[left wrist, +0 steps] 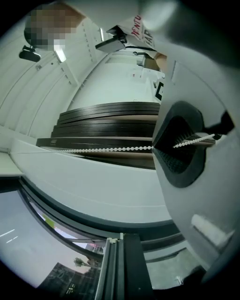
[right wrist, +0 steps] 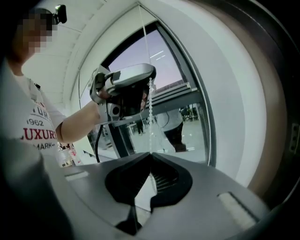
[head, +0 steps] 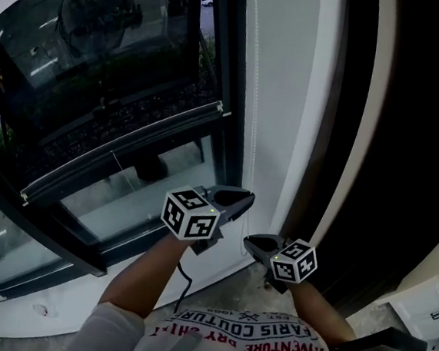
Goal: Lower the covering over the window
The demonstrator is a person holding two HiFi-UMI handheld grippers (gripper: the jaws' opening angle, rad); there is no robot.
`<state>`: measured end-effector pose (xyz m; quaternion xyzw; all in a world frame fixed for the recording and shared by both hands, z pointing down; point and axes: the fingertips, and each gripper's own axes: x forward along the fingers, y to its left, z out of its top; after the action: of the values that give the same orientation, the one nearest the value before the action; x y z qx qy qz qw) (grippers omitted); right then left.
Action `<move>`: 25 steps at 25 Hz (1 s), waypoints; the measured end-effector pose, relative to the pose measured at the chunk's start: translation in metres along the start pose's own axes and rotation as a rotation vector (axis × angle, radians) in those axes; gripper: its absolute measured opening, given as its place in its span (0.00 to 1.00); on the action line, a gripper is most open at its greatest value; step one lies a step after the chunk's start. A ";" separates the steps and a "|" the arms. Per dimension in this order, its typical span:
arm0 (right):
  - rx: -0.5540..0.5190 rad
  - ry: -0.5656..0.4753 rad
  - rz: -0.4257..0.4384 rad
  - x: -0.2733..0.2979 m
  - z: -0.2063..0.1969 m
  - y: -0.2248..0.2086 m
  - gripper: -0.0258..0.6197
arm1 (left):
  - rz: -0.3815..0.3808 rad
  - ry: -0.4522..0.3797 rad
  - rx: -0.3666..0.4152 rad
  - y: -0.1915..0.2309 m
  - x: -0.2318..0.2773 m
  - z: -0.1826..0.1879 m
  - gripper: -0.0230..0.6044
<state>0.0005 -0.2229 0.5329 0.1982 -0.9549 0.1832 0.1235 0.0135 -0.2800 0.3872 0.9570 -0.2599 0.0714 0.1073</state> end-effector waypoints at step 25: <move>-0.071 -0.235 0.023 -0.057 0.101 -0.009 0.19 | 0.038 -0.002 0.010 -0.008 0.006 -0.032 0.05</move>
<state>0.0385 -0.2518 0.4270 0.2026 -0.9710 0.1261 0.0155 0.0199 -0.2679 0.4183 0.9524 -0.2780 0.0736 0.1008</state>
